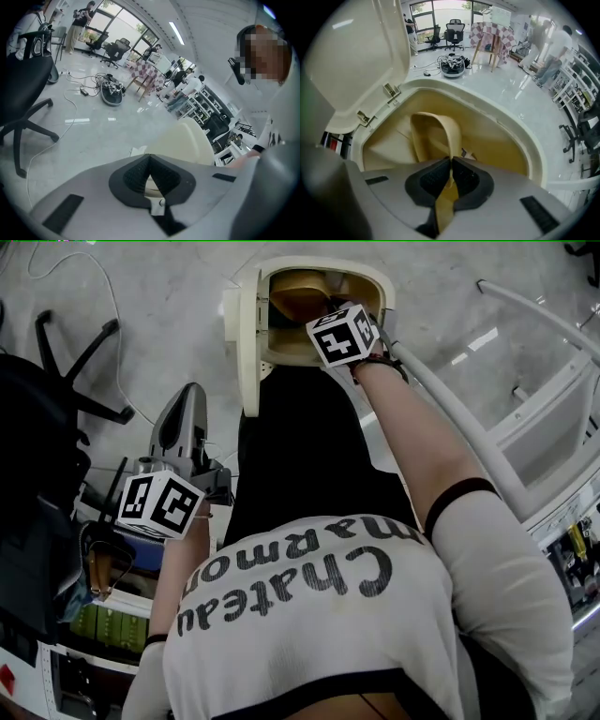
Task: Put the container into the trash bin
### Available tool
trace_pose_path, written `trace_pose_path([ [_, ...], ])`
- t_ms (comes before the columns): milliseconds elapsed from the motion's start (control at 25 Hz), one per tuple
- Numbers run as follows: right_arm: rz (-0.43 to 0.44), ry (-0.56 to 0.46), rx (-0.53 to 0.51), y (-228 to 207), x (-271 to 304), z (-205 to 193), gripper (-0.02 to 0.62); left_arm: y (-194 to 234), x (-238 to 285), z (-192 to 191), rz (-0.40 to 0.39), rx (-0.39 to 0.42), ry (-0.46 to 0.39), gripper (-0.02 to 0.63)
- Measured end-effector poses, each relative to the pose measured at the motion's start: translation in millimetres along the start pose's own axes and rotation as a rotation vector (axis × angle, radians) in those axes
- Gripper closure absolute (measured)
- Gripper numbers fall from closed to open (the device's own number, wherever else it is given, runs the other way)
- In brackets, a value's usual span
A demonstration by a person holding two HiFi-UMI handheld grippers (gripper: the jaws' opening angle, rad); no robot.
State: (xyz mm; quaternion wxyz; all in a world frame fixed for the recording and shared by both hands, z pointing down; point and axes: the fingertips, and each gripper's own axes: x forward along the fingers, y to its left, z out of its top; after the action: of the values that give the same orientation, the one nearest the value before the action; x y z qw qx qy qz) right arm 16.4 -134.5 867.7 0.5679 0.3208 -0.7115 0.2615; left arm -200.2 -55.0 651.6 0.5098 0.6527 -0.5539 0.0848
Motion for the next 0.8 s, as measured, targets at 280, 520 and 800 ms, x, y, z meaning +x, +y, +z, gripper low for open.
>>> trace_pose_path([
  [280, 0.015, 0.010, -0.022, 11, 22, 3, 0.561, 19, -4, -11, 0.025, 0.006, -0.029, 0.584],
  [520, -0.003, 0.042, -0.018, 6, 37, 1, 0.561, 29, -3, -16, 0.028, 0.022, -0.040, 0.584],
  [800, -0.031, 0.043, -0.048, -1, 46, 2, 0.560, 33, 2, -4, 0.021, 0.056, -0.091, 0.584],
])
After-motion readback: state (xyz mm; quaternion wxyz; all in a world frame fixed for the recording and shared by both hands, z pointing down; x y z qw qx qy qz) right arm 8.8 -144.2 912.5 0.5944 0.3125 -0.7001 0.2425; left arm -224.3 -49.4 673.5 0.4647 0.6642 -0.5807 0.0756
